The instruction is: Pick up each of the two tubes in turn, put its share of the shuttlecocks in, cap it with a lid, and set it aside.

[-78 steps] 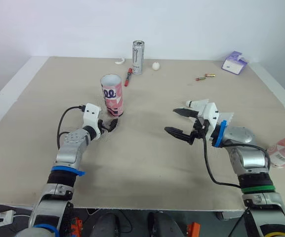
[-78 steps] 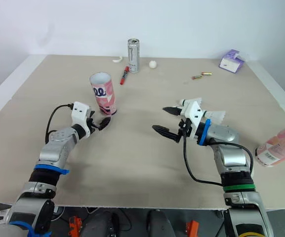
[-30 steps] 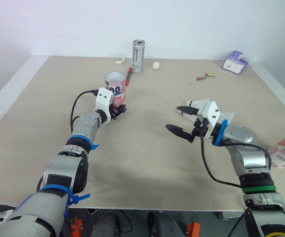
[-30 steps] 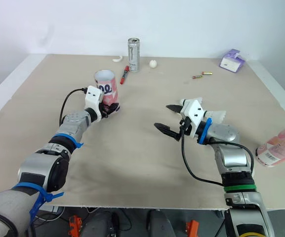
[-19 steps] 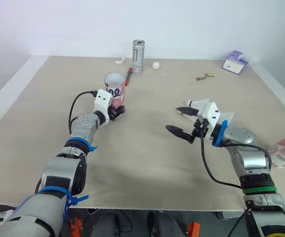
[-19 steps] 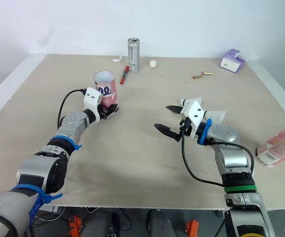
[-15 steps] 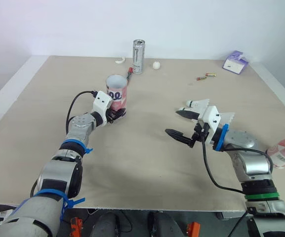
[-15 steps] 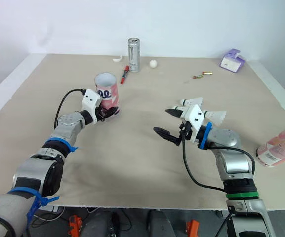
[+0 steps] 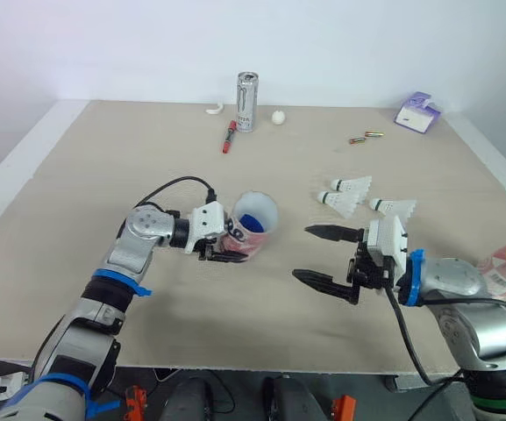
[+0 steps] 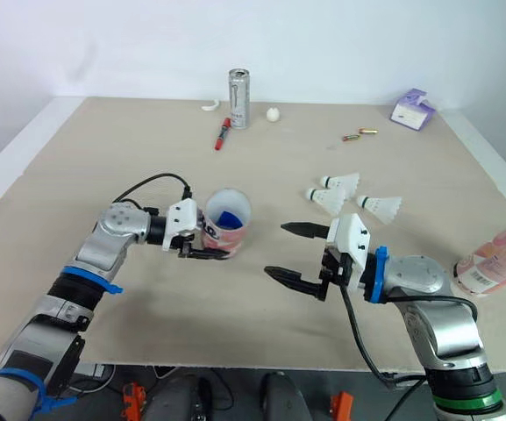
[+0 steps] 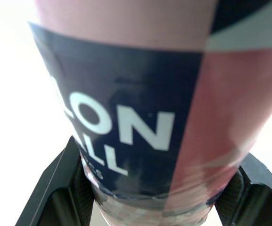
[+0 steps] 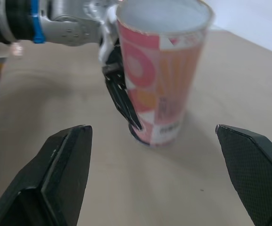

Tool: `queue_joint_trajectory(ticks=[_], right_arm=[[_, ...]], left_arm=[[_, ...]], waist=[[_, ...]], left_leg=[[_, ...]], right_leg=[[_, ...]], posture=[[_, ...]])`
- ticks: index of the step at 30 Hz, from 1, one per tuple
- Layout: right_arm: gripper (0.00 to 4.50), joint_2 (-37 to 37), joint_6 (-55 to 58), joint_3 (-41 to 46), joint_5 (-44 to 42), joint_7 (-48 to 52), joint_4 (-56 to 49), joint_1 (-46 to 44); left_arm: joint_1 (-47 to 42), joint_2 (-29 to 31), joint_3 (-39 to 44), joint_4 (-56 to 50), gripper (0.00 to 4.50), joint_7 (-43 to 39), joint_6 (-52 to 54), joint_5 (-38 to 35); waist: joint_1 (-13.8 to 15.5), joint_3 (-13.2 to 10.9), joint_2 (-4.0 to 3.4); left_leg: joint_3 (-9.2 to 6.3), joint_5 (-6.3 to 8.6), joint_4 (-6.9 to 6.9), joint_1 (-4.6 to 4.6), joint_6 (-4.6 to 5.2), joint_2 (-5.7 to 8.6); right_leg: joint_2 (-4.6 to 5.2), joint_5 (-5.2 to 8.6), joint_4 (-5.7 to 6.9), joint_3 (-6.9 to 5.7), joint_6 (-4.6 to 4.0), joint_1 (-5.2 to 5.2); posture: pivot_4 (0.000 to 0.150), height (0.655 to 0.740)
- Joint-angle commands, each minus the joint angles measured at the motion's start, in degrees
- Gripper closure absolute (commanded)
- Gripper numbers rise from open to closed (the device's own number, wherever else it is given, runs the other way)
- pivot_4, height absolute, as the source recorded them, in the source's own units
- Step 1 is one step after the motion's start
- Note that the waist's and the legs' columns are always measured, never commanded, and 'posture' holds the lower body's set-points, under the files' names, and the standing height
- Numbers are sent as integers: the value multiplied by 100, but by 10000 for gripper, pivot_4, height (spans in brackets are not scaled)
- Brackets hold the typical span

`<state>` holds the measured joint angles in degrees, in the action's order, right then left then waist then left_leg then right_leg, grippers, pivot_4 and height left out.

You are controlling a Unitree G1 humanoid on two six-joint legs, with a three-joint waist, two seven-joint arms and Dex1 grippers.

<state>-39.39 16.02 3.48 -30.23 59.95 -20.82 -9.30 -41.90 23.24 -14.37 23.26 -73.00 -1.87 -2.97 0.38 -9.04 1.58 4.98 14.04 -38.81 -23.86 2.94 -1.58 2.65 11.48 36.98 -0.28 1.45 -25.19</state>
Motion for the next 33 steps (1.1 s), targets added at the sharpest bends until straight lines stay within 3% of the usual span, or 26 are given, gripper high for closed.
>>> queue_joint_trajectory(ticks=[1, 9, 18, 26, 33], right_arm=[[0, -144, 130, 168, -300, 95, -411, 253], [0, -96, 102, 335, -424, 10, -460, 639], [0, 26, 125, 461, -541, -190, -363, 677], [0, 349, 1136, 917, -435, -1930, 710, -253], [0, 549, 1263, 555, 164, -2470, 1969, -1343]], left_arm=[[18, 128, -274, -933, 18283, -304, 848, -160], [214, 428, -728, -1920, 18283, -650, 2229, -269], [280, 493, -912, -1797, 18283, -482, 2110, -71], [254, 535, -985, -1736, 18283, -422, 1984, -29], [242, 552, -1040, -1858, 18283, -469, 2089, -71]], waist=[[2, 0, 0], [0, 0, 0], [2, 1, -1], [2, 3, -2], [0, 7, -5]], left_leg=[[0, 0, 0, -1, 0, -2], [-4, -1, -1, 2, 0, -11], [-9, -2, -4, 8, 0, -18], [-4, -3, -4, 34, 0, -15], [9, -8, 2, 49, 7, -16]], right_leg=[[-2, 0, 0, 0, 0, -1], [-17, 5, 1, 4, 4, -1], [-29, 8, 3, 5, -5, 4], [-24, 19, 3, 18, -23, 28], [-28, 13, 4, 34, -31, 30]], posture=[[1500, 7400], [1500, 7400], [1500, 7400], [1500, 7400], [1500, 7400]])
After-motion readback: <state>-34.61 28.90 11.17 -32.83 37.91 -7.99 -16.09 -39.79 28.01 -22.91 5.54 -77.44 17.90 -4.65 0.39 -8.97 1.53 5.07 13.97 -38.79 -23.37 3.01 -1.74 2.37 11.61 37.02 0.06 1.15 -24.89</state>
